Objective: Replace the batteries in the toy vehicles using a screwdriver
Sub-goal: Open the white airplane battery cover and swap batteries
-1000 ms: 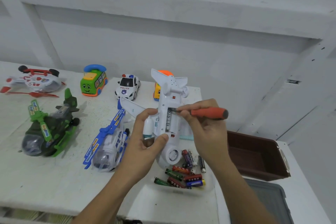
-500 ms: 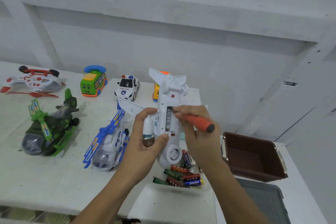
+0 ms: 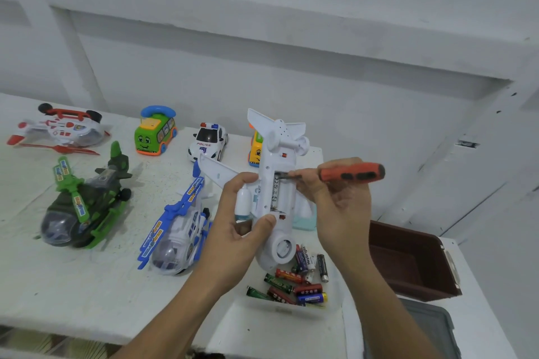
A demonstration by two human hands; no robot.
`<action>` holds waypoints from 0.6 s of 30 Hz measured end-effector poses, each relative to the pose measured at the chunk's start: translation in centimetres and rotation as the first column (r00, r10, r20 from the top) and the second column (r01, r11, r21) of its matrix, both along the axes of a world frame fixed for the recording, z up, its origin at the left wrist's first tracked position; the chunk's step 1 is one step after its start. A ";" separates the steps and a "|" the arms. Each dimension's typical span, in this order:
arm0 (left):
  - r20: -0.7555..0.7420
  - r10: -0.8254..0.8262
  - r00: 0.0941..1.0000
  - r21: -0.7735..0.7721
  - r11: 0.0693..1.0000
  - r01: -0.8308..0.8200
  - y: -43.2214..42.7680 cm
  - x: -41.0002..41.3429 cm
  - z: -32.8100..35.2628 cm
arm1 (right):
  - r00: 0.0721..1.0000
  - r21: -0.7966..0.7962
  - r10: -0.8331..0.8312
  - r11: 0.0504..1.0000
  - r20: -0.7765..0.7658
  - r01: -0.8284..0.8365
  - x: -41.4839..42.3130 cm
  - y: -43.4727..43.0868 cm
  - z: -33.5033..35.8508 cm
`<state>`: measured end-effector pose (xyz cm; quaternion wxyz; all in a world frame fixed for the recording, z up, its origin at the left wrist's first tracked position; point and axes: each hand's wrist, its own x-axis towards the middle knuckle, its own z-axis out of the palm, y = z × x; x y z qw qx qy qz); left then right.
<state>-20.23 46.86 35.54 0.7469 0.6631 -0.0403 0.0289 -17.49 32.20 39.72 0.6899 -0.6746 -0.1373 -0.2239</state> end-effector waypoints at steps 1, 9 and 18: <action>0.000 -0.001 1.000 -0.008 1.000 0.001 -0.1 0.0 0.0 | 0.999 -0.005 -0.010 1.000 0.037 0.011 0.0 0.2 -0.1; -0.004 -0.014 1.000 -0.016 1.000 0.014 -0.3 0.1 0.1 | 0.990 -0.013 -0.064 0.998 0.126 0.066 -0.1 0.6 -0.9; -0.019 -0.015 1.000 0.023 1.000 0.015 -0.4 0.2 0.2 | 0.995 -0.154 -0.097 0.983 0.010 0.097 0.7 0.2 0.1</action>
